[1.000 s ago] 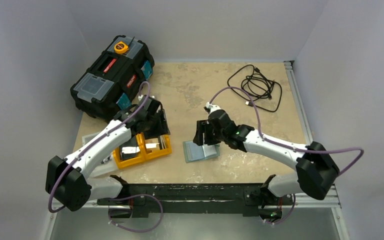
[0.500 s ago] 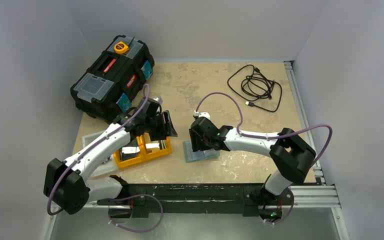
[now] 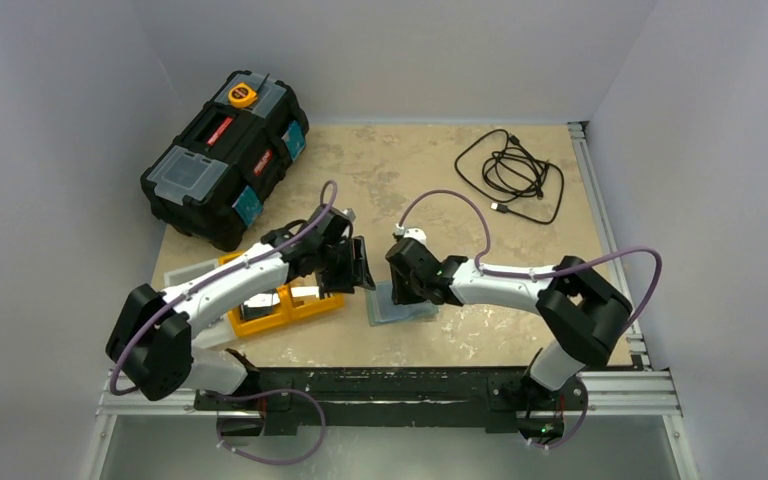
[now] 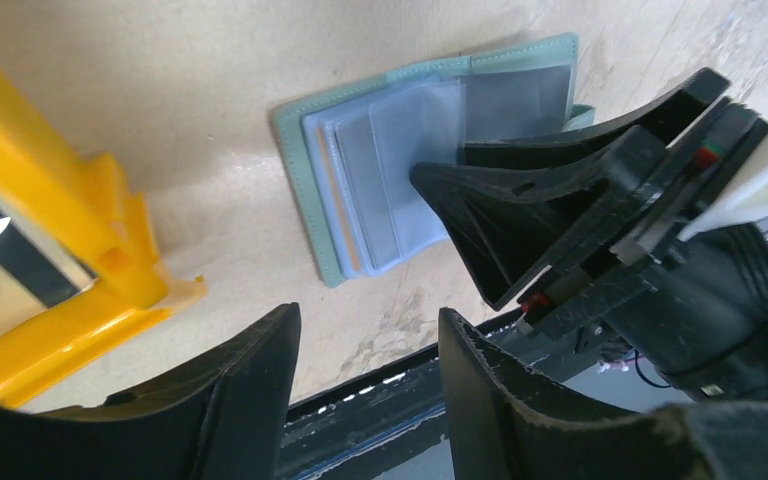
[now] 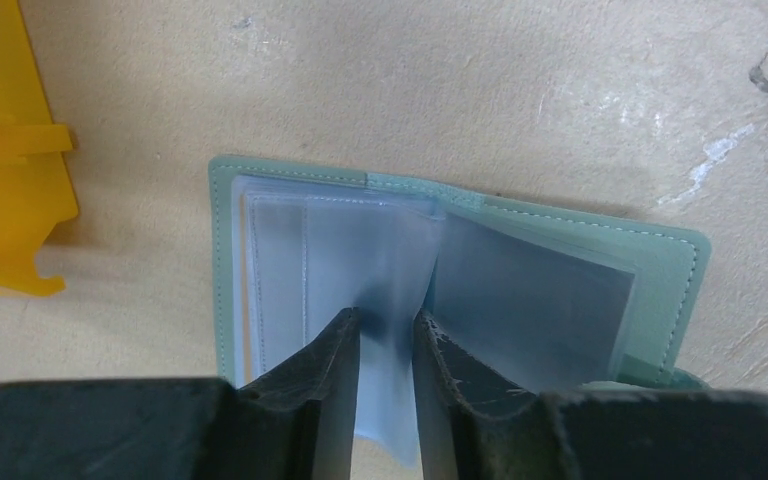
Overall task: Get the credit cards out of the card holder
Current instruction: Remove the credit card from the card holder.
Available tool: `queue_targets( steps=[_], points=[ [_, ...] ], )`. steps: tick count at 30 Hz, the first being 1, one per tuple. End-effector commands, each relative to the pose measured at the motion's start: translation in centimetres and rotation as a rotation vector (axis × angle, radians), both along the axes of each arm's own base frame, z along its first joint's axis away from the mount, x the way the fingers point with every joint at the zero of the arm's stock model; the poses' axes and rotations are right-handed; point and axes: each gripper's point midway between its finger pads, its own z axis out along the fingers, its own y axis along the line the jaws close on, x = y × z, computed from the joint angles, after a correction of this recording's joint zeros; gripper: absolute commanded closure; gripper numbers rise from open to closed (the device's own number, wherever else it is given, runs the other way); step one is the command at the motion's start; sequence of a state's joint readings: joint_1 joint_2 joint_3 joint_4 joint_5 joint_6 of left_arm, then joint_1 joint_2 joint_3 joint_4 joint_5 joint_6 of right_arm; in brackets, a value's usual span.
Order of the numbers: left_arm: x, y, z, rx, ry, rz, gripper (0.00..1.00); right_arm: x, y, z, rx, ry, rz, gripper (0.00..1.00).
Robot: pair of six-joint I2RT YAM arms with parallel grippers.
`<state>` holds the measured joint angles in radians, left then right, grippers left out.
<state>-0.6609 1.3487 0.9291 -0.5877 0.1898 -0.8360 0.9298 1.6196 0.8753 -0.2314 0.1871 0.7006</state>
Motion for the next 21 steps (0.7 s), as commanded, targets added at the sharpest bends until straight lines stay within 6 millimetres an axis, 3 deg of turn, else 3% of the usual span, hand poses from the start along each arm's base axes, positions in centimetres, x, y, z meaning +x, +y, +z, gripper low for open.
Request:
queue_targets(
  steps=[1,9,14,21],
  points=[
    [0.4,-3.0,0.7,-0.063,-0.007,-0.032,0.49,-0.8,-0.2,0.0,0.058,0.023,-0.026,0.8],
    [0.1,-5.5,-1.2,-0.1,0.046,-0.075,0.63,-1.6,-1.0,-0.5,0.208,0.082,-0.066,0.89],
    [0.1,-6.5,-2.3,-0.111,0.066,-0.106,0.65,-1.3,-1.8,-0.4,0.325,0.105,-0.087,0.92],
    [0.1,-6.8,-4.1,-0.084,0.097,-0.115,0.67,-1.6,-2.2,-1.7,0.354,0.143,-0.088,0.96]
  ],
)
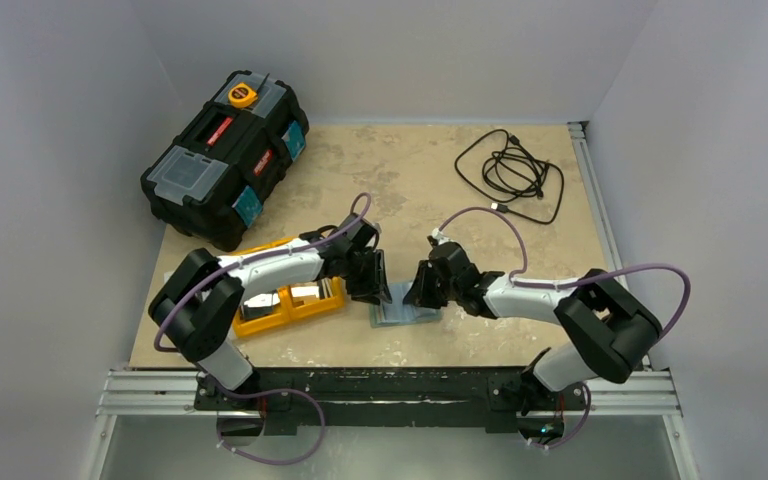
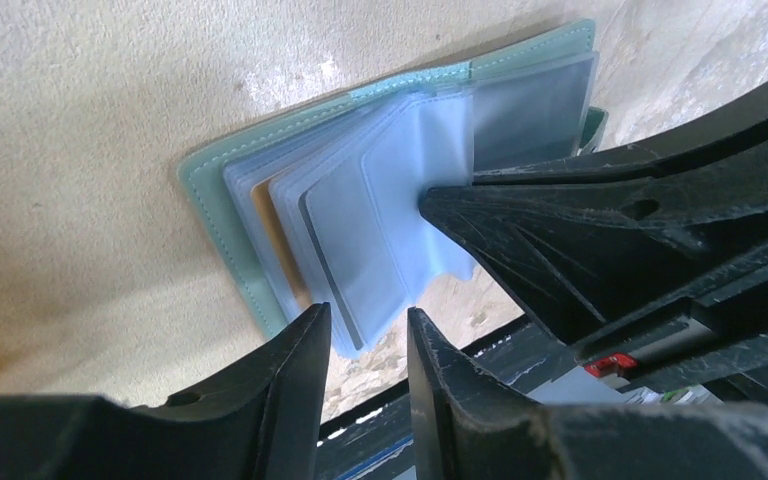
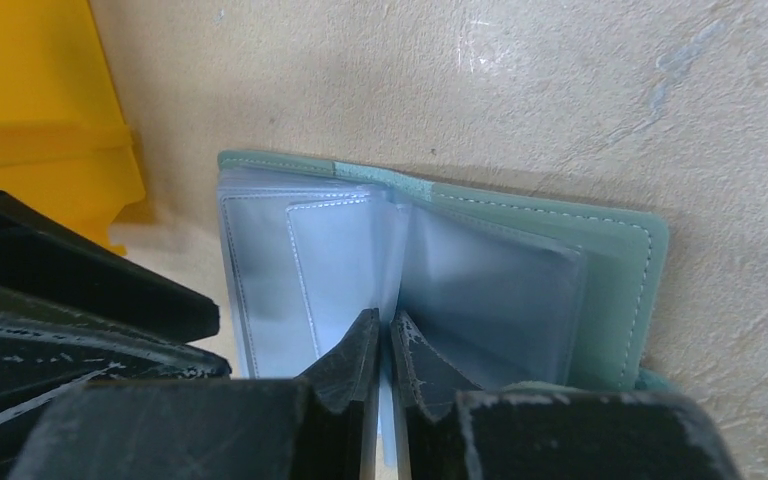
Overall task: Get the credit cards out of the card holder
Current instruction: Remove the credit card from the card holder.
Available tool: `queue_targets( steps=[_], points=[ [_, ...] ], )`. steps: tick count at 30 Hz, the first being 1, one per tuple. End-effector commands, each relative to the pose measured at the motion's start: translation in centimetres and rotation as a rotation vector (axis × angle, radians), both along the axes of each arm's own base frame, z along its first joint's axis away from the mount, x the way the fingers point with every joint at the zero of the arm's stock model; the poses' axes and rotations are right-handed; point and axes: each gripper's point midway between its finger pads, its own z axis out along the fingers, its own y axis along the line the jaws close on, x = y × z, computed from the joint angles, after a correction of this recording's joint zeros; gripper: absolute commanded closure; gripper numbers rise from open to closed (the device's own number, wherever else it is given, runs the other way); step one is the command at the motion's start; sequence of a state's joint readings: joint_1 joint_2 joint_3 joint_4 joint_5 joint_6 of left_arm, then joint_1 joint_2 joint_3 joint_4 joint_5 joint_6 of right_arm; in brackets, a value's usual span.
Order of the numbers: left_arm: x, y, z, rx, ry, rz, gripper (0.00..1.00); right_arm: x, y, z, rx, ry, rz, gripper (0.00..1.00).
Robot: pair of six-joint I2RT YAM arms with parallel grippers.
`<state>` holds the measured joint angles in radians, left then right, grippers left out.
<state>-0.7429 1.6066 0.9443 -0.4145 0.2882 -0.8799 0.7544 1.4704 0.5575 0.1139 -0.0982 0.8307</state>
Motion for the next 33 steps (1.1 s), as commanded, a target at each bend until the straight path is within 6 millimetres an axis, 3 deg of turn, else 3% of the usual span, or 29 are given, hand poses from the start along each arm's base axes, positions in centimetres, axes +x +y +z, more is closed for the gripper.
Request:
queue_targets(
  steps=[1,11,22,33],
  points=[
    [0.9,-1.7,0.9,-0.054,-0.027,-0.018,0.67,-0.8,-0.1,-1.2,0.02,0.039,0.019,0.96],
    [0.8,-1.8,0.0,-0.039,-0.011,-0.028,0.69,-1.1,-0.1,-2.1,0.021,0.062,0.022,0.98],
    [0.6,0.6,-1.6,0.118,-0.012,-0.015,0.68,-1.0,-0.4,-2.7,0.005,0.073,0.016,1.0],
    [0.4,-1.3,-2.6,0.085,0.011,-0.039,0.68,-1.2,-0.2,-2.8,0.014,0.079,0.028,1.0]
  ],
)
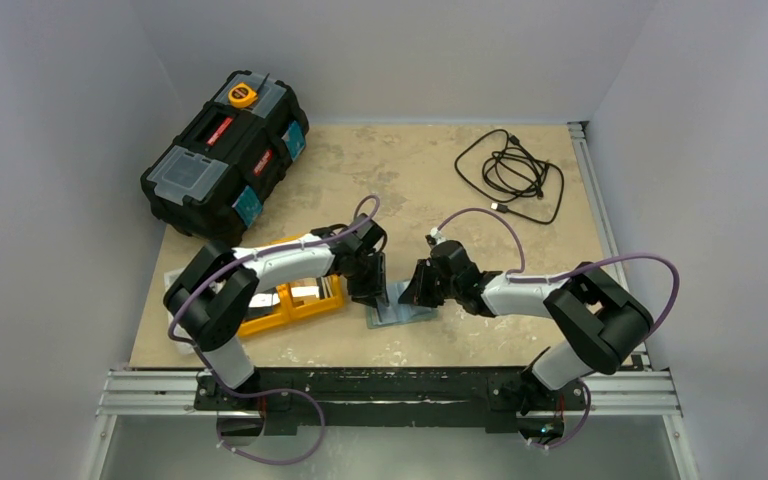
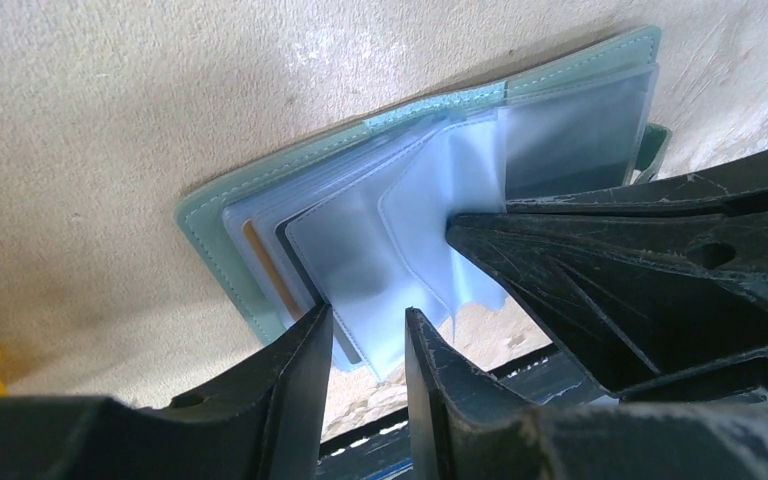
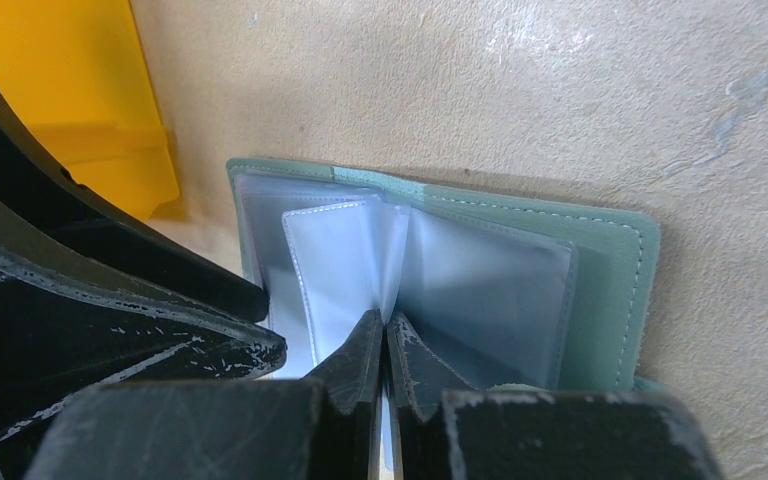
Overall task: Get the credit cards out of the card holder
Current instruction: Remove the credit card from the card holder.
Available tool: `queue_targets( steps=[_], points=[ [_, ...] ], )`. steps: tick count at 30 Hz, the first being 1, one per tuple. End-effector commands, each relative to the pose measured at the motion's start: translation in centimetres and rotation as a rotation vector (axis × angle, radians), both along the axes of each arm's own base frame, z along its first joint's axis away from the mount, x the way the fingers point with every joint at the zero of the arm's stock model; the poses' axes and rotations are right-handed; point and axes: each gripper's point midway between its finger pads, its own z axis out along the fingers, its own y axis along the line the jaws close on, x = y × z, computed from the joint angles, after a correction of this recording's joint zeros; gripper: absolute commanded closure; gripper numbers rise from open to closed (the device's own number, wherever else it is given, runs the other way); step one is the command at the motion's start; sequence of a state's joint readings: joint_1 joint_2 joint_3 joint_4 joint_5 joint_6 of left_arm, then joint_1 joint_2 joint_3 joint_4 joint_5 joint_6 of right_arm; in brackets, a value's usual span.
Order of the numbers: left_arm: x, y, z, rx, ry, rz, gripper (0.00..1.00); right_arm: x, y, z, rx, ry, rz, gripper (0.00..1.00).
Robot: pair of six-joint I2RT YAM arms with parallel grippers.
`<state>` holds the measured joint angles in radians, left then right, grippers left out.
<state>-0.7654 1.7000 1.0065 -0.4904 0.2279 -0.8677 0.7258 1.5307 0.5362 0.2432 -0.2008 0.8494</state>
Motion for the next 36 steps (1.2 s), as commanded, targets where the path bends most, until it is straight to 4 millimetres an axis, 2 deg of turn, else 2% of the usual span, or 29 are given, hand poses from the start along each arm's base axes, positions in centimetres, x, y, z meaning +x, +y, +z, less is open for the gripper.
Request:
queue_targets(
  steps=[1,13,17,20,25,30,36],
  points=[
    [0.5,-1.8,-0.5,-0.031,-0.022,-0.032,0.69,-1.4,-1.4,-2.6,-0.08,0.054,0.003,1.0],
    [0.3,-3.0,-0.9,-0.052,-0.004,-0.033,0.73,-1.4,-1.2,-2.8,-0.073,0.06,0.012,1.0],
    [0.5,-2.8,-1.0,-0.045,-0.008,-0.022,0.86,-1.4,-1.1,-2.5,-0.064,0.058,0.008,0.97],
    [0.6,-2.7,-0.7,-0.041,-0.016,-0.017,1.0,-1.2,-1.0,-1.3,-0.047,0.036,0.007,0.86],
    [0.7,-2.3,0.1,-0.034,-0.038,-0.011,1.0,-0.4,-0.7,2.1,-0.015,-0.028,0.0,0.72],
    [0.7,-2.3,0.9,-0.047,-0.051,-0.01,1.0,0.8,-0.8,5.0,-0.019,-0.092,-0.026,0.64],
    [0.7,-3.0,2.5,-0.095,-0.076,-0.028,1.0,1.5,-2.0,6.5,-0.061,-0.134,-0.075,0.61]
  ],
)
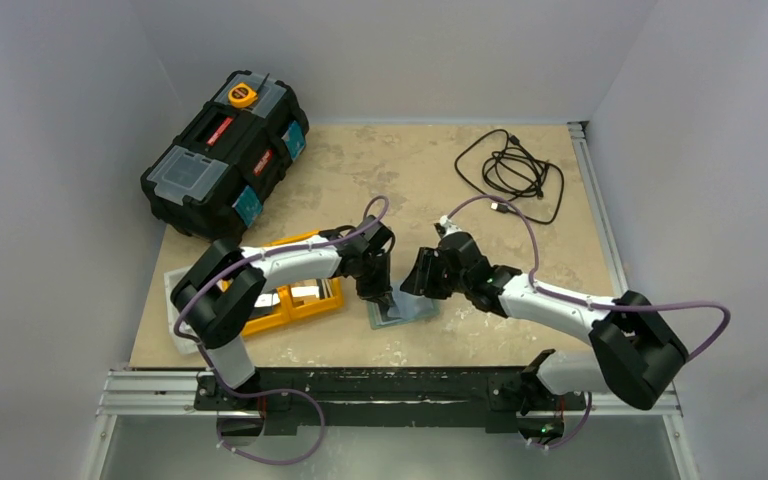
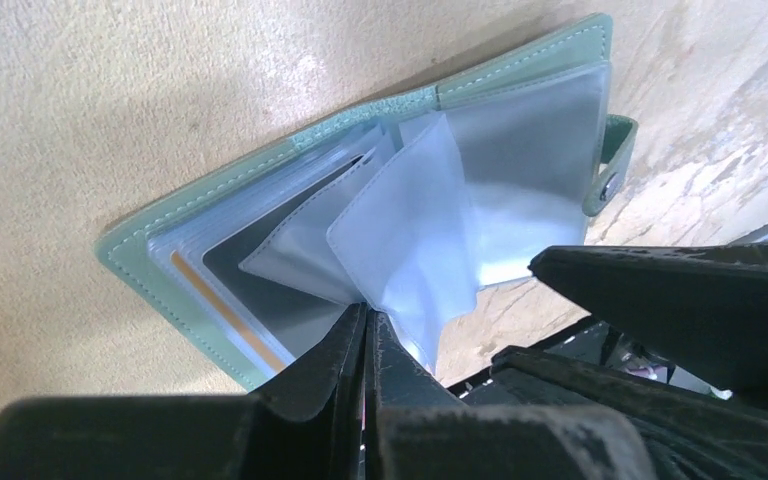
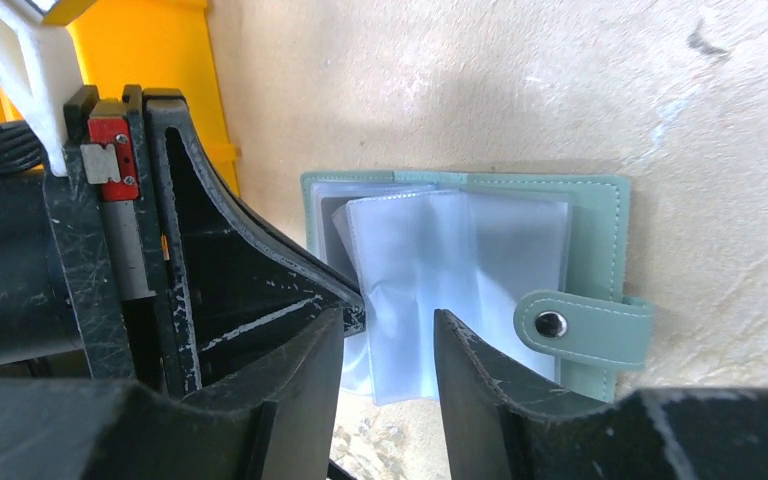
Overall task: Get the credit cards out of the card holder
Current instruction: Remove the credit card from the card holder.
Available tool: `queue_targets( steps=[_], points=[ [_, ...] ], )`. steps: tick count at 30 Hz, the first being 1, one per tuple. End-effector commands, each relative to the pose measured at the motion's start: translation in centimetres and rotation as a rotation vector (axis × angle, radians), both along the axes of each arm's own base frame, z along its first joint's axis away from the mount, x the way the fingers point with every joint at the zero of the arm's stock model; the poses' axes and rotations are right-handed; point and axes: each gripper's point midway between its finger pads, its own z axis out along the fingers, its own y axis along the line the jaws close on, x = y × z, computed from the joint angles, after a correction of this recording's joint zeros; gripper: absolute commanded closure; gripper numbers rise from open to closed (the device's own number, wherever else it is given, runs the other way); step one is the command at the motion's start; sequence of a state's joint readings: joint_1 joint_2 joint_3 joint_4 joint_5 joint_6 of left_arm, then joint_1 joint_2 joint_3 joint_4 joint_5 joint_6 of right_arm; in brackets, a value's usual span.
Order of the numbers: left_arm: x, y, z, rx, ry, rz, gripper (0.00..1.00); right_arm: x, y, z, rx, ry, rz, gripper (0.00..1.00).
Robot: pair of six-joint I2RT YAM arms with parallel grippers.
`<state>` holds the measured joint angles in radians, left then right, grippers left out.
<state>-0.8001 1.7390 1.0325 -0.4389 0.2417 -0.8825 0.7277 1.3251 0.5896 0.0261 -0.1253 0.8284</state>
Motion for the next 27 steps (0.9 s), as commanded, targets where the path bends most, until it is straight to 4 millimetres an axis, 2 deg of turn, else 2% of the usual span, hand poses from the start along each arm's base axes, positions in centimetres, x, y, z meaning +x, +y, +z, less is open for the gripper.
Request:
queue_targets(
  steps=[1,8,12,18,23,27],
  points=[
    [0.8,-1.1,2.8,-0.068,-0.067,-0.003,1.0,1.1,-0.9,1.9,-0.047,-0.06,-0.043,0.61],
    [1.1,-2.8,3.8,-0.113,-0.074,-0.029,1.0,1.3,-2.3,3.5,-0.066,-0.102,-0.098,0.6],
    [1.5,-3.7,4.3,-0.128,-0.079,-0.044,0.98,1.2,-3.1,3.7,-0.083,-0.109,-0.121,0.6],
    [2.3,-5.4,4.1,-0.145,-0.077,-0.069,0.86,0.9,-4.0,3.6,-0.099,-0.109,-0.146,0.6],
    [3.2,-6.9,3.9,-0.17,-0.073,-0.092,0.67,0.6,-4.7,3.9,-0.11,-0.115,-0.165,0.59],
    [3.8,-8.2,3.8,-0.198,-0.068,-0.099,0.57,0.4,-5.7,4.3,-0.125,-0.125,-0.191,0.59]
  ],
)
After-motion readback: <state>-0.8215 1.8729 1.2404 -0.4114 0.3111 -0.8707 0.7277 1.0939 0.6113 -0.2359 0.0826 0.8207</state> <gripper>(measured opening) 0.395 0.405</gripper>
